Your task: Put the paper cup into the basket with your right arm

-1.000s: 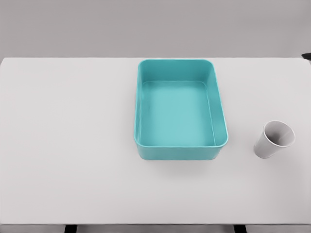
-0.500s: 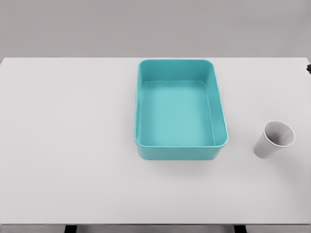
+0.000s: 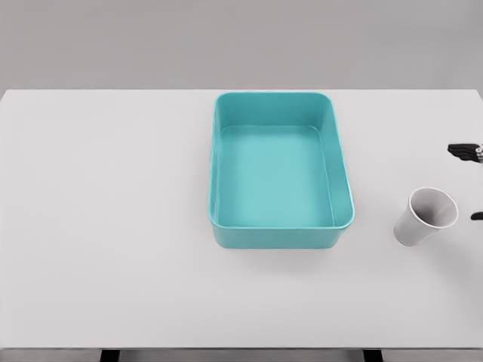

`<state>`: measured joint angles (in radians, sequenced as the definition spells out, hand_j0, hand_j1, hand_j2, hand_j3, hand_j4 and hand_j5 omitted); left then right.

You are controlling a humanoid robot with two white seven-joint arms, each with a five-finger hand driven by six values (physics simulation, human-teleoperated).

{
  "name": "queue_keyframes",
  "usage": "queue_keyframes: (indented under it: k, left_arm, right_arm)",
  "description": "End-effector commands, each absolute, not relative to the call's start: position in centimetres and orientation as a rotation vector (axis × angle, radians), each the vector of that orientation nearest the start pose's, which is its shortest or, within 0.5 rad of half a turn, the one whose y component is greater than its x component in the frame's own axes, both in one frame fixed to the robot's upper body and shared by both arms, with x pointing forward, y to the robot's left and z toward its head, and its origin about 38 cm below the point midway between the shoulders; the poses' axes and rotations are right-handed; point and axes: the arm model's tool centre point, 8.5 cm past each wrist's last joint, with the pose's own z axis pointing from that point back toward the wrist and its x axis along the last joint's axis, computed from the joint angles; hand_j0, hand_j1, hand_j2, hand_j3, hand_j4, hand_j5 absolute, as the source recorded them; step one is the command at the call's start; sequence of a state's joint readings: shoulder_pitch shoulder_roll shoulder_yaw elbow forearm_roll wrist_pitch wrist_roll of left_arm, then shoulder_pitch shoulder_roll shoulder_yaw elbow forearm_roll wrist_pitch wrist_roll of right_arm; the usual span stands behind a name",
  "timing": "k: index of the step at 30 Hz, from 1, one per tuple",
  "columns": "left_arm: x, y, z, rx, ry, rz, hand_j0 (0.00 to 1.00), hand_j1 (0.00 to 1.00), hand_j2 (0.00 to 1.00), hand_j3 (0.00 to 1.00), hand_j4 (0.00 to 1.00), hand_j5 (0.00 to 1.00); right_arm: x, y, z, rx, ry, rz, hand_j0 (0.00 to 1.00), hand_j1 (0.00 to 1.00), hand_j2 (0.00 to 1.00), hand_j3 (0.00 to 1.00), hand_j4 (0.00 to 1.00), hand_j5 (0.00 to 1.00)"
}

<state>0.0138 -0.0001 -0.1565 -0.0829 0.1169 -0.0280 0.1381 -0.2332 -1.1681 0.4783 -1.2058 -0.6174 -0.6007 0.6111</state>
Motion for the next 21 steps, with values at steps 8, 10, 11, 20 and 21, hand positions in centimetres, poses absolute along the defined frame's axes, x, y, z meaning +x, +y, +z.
queue_keyframes:
  k: [8, 10, 11, 20, 21]
  left_arm:
    - [2.3, 27.9, -26.1, 0.213, -0.097, -0.037, 1.00, 1.00, 1.00, 1.00, 1.00, 1.00]
    - [2.3, 27.9, -26.1, 0.213, -0.099, -0.037, 1.00, 1.00, 1.00, 1.00, 1.00, 1.00]
    - [2.3, 27.9, -26.1, 0.213, -0.097, -0.037, 1.00, 1.00, 1.00, 1.00, 1.00, 1.00]
    - [2.3, 27.9, -26.1, 0.213, -0.097, -0.037, 1.00, 1.00, 1.00, 1.00, 1.00, 1.00]
    - [2.3, 27.9, -26.1, 0.213, -0.097, -0.037, 1.00, 1.00, 1.00, 1.00, 1.00, 1.00]
  right_arm:
    - [34.4, -51.3, 16.3, 0.013, -1.342, 1.098, 1.00, 1.00, 1.00, 1.00, 1.00, 1.00]
    - [34.4, -51.4, 16.1, 0.013, -1.341, 1.091, 1.00, 1.00, 1.00, 1.00, 1.00, 1.00]
    - [34.4, -51.3, 15.9, 0.017, -1.340, 1.089, 1.00, 1.00, 1.00, 1.00, 1.00, 1.00]
    - [34.5, -50.5, 15.0, 0.045, -1.342, 1.085, 1.00, 1.00, 1.00, 1.00, 1.00, 1.00]
    - [34.6, -50.3, 14.9, 0.047, -1.345, 1.084, 1.00, 1.00, 1.00, 1.00, 1.00, 1.00]
